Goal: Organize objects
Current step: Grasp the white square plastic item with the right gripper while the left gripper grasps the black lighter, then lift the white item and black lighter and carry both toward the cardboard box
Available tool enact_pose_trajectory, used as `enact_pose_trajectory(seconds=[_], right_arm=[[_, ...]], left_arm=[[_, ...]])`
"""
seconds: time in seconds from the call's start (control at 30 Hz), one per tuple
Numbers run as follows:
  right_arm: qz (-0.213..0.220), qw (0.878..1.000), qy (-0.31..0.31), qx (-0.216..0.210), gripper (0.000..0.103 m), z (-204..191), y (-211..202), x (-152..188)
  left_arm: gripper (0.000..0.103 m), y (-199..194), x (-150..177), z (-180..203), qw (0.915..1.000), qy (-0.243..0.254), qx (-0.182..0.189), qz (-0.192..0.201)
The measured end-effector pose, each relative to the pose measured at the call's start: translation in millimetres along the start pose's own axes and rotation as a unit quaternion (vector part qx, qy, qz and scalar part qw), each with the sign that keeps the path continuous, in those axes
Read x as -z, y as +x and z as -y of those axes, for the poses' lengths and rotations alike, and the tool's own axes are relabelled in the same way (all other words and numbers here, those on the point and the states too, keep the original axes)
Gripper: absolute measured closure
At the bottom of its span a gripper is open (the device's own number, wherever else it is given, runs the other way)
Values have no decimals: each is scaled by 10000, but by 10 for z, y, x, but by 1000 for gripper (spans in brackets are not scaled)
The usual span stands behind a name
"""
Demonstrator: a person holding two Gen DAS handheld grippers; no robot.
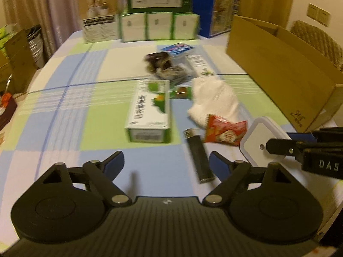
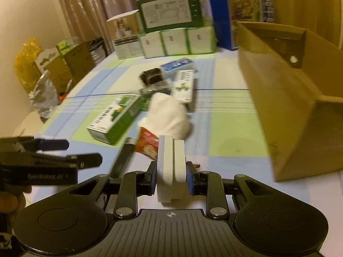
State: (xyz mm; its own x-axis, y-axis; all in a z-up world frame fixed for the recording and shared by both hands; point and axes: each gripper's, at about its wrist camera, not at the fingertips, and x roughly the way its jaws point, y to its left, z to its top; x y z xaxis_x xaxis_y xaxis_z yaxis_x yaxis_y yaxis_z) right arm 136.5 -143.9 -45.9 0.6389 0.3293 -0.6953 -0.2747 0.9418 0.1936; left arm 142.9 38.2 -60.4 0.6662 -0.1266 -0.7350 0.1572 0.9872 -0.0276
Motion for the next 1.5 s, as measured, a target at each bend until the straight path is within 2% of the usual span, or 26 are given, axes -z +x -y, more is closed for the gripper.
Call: enact_pose_trajectory(seconds=[0.13,0.23,0.3,0.47,0.63,0.8,1.13,1.2,1.3,1.5], right_arm=[[152,9997,-118,176,78,73,-62,48],[230,9993,-155,244,78,130,-73,59],[233,9994,-128,219,78,165,-76,58],[276,9993,-157,206,78,166,-78,65],[260,9994,-184,158,77,153,-48,60],[233,9994,-207,156,68,145,-6,61],[143,9997,-95,177,68,155,51,59],[144,9998,-3,158,74,167,48,50],[101,9997,86,188,74,166,38,35],[257,9990,-188,321,74,71,-67,46]], left_arm=[[35,147,-40,195,9997,200,145,-22],[47,231,-33,277,9992,302,239,-99],[61,292,-13,296,9990,337,231,-177],[78,383,26,318,9985,421,198,-280],[78,403,25,316,9988,404,144,-242],[80,415,21,333,9987,455,114,-191],[84,413,26,356,9986,497,90,-171],[85,410,27,356,9986,488,88,-169],[85,399,32,345,9988,449,91,-174],[85,328,74,308,9988,441,45,-212]])
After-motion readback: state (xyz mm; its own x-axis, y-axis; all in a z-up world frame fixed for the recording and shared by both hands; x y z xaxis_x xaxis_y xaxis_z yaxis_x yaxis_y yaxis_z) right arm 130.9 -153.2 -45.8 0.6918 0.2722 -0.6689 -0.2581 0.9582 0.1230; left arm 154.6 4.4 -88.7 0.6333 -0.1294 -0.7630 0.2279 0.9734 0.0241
